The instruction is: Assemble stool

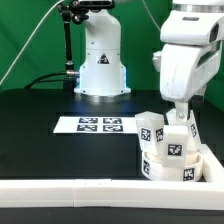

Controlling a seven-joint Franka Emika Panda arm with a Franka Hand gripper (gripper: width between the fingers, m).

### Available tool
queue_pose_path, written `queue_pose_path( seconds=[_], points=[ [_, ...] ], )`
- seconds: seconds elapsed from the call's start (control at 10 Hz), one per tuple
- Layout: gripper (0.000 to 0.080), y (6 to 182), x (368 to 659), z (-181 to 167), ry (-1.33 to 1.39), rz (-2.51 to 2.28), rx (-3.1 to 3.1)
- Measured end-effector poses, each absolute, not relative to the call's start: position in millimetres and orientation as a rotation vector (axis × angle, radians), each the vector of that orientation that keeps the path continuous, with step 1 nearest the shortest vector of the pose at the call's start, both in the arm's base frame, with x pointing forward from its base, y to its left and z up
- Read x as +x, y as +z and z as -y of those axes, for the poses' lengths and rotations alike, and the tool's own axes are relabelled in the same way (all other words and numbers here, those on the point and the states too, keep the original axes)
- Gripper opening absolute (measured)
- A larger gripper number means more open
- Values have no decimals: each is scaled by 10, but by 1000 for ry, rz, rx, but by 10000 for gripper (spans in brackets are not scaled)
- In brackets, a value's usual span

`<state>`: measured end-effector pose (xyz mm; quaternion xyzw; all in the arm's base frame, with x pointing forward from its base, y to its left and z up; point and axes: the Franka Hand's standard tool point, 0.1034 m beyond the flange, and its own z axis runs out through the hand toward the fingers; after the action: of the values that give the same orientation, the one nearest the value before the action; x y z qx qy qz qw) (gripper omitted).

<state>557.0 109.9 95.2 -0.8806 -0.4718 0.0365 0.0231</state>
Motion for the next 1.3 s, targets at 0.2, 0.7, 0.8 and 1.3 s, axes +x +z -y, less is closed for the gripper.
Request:
queue_pose_path(
  seconds=[0.2, 0.7, 0.8, 1.3],
  points=[
    [649, 908, 5571, -1084, 115, 1447, -2737],
    [335, 894, 5572, -1063, 115, 1378, -2776],
    [335, 894, 5573, -1059, 115, 1377, -2776],
    [335, 882, 5556, -1057, 131, 707, -3030]
  ],
)
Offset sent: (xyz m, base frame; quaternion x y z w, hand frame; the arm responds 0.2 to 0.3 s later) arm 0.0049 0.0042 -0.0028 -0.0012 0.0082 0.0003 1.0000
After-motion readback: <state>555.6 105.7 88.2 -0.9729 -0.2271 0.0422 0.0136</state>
